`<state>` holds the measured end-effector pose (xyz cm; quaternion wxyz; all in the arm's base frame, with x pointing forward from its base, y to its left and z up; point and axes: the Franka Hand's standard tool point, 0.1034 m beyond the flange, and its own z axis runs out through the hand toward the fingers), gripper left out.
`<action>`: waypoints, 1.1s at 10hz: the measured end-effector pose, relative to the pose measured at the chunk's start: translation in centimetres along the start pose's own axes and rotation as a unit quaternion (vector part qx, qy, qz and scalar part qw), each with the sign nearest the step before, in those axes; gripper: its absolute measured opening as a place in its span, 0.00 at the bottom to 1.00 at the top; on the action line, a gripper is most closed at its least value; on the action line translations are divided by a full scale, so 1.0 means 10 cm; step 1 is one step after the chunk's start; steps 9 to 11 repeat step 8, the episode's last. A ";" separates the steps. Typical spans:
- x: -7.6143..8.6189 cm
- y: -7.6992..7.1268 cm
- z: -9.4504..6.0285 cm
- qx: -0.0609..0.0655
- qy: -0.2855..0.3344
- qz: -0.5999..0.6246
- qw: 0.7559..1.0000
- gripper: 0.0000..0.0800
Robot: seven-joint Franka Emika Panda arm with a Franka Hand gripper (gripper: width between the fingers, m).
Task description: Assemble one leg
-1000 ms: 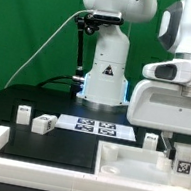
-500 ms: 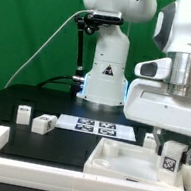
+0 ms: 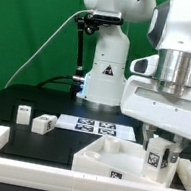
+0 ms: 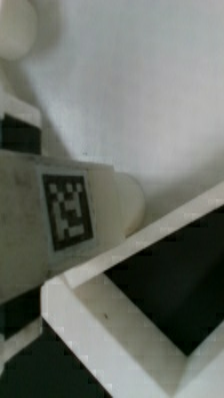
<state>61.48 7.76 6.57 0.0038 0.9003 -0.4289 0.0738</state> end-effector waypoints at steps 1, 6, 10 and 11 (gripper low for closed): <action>0.00 0.00 0.00 0.000 0.000 0.000 1.000 0.60; 0.00 0.00 0.00 0.000 0.000 0.000 1.000 0.81; 0.00 0.00 0.00 0.000 0.000 0.000 1.000 0.81; 0.00 0.00 0.00 0.000 0.000 0.000 1.000 0.81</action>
Offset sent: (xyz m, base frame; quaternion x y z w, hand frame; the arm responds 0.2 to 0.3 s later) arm 0.0000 0.0000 0.0000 0.0000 0.0000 0.0000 1.0000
